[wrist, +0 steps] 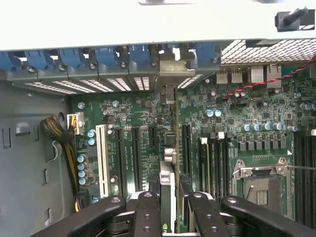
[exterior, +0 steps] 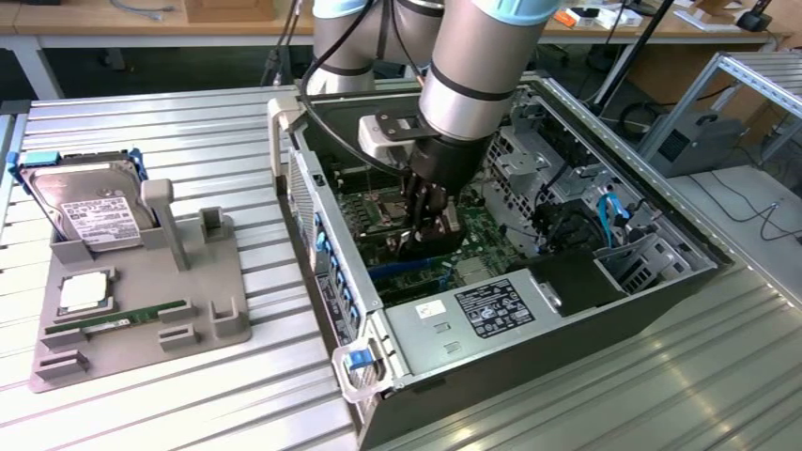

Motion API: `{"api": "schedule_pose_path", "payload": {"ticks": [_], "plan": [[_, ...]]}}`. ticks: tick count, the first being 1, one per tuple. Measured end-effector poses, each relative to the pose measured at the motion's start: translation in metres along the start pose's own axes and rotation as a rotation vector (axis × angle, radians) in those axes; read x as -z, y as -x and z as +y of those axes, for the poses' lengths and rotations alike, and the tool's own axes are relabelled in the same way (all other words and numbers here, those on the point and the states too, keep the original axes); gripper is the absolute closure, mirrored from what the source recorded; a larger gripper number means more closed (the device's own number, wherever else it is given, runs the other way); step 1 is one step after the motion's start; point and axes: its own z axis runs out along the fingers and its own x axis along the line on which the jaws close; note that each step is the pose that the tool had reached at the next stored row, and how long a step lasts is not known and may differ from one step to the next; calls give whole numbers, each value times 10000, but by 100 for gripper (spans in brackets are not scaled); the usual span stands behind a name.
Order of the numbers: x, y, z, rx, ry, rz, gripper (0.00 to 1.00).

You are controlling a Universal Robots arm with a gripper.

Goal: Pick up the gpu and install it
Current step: 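Insert the gpu into the slot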

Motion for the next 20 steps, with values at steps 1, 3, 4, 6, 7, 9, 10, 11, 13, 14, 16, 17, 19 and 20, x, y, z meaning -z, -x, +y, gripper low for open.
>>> {"api": "schedule_pose_path", "payload": {"ticks": [1, 3, 4, 6, 7, 9, 10, 11, 13, 14, 16, 17, 19, 20], "plan": [[-5, 0, 2, 2, 0, 0, 73], [-21, -1, 3, 0, 0, 1, 73], [-28, -1, 2, 0, 0, 0, 73], [-44, -1, 2, 0, 0, -1, 73], [-60, -1, 2, -1, 0, 0, 73], [-78, 6, 1, -2, 0, 2, 73], [-86, 11, 1, -2, -1, -1, 73], [-88, 13, 1, -1, -1, -2, 73], [-89, 14, 8, -4, 1, 6, 73], [-93, 14, 12, -2, 0, 10, 73], [-101, 19, 21, -3, -1, 17, 73], [-104, 20, 24, -2, -1, 21, 73], [-115, 20, 25, -2, -2, 19, 73], [-122, 20, 26, -2, -2, 19, 73]]}}
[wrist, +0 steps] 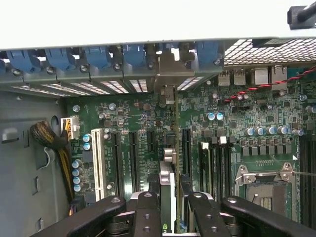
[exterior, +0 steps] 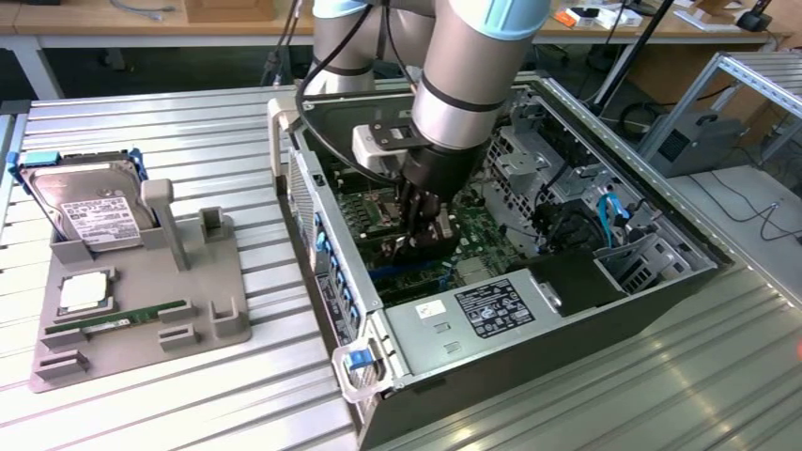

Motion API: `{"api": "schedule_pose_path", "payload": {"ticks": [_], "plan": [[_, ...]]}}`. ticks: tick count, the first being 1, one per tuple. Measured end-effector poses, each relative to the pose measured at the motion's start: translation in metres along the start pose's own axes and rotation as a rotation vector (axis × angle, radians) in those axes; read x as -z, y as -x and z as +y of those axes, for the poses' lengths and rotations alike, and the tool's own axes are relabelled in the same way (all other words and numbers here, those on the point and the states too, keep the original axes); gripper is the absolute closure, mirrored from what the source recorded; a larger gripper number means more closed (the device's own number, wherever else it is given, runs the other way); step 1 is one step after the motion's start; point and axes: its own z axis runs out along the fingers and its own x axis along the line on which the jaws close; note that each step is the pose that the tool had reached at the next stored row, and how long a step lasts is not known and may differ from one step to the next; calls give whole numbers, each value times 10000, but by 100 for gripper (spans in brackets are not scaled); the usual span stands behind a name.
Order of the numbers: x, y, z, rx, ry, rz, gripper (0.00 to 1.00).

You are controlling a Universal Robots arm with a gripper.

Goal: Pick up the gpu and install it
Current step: 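Insert the gpu into the slot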

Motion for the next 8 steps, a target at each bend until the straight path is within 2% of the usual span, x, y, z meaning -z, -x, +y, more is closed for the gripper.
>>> {"api": "schedule_pose_path", "payload": {"ticks": [8], "plan": [[-25, -3, 49, 0, -16, -1, 73]]}}
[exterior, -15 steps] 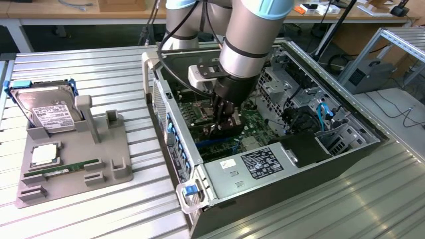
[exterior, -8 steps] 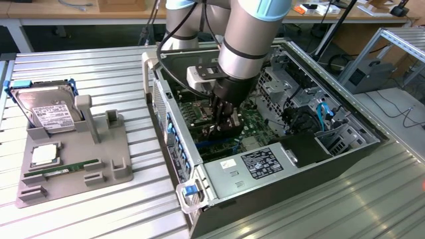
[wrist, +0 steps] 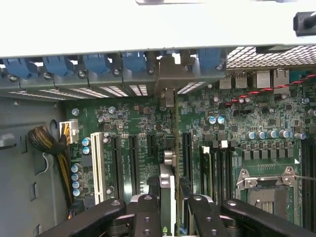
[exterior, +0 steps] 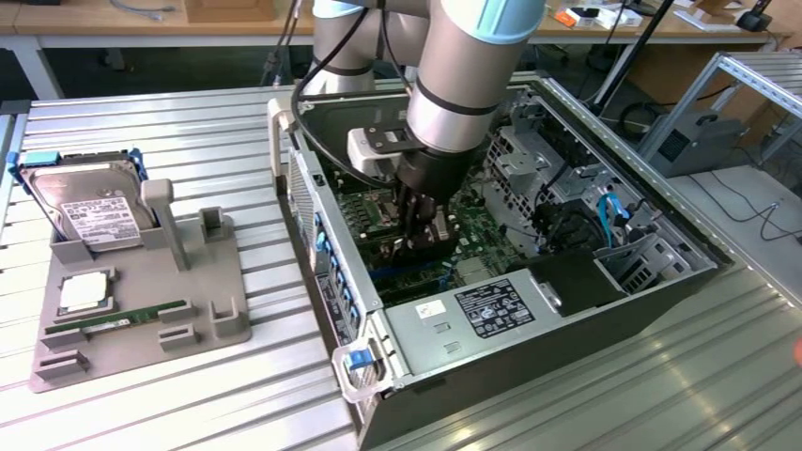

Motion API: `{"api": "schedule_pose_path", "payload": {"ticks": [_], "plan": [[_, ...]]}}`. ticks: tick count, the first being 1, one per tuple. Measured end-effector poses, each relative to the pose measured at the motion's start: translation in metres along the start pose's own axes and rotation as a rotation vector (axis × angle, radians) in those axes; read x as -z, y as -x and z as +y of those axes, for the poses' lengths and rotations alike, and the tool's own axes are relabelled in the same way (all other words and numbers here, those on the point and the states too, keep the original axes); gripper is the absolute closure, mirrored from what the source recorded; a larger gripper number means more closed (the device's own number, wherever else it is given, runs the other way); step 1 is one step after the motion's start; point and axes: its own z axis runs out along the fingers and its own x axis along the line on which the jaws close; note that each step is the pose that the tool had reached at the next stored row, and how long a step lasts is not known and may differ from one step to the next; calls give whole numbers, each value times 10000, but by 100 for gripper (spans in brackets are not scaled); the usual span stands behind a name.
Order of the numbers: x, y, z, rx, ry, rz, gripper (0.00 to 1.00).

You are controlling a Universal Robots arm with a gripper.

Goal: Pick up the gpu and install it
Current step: 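Insert the gpu into the slot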

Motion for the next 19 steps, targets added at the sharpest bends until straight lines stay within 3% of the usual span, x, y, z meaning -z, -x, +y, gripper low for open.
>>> {"api": "schedule_pose_path", "payload": {"ticks": [19], "plan": [[-6, -1, 6, 1, -14, 0, 73]]}}
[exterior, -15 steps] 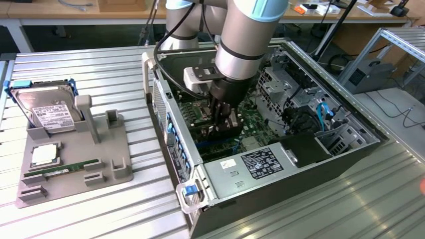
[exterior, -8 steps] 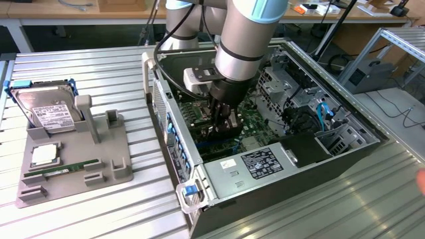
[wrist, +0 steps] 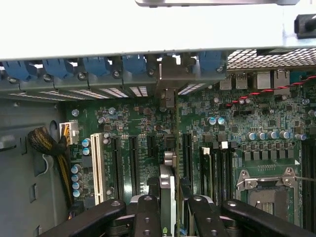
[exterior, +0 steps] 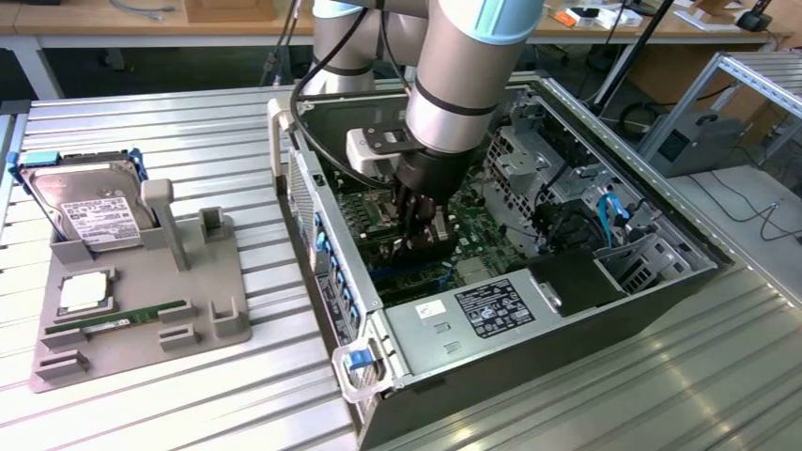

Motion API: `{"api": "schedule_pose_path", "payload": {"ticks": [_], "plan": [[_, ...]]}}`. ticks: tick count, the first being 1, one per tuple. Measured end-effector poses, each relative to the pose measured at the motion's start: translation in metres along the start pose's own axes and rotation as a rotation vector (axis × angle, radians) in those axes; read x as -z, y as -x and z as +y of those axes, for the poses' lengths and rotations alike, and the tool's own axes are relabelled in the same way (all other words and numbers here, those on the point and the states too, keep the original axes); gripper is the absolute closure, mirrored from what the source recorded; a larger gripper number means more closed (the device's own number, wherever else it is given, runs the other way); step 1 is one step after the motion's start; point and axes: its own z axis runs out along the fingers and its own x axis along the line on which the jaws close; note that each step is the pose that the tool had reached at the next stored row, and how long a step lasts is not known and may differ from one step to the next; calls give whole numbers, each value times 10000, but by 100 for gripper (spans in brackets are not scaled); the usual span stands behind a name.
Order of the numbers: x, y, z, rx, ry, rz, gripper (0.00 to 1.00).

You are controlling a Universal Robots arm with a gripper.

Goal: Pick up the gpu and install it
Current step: 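Insert the gpu into the slot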

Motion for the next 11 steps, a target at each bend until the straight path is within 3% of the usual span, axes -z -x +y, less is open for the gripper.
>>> {"api": "schedule_pose_path", "payload": {"ticks": [11], "plan": [[-23, 11, -1, 315, 8, 10, 73]]}}
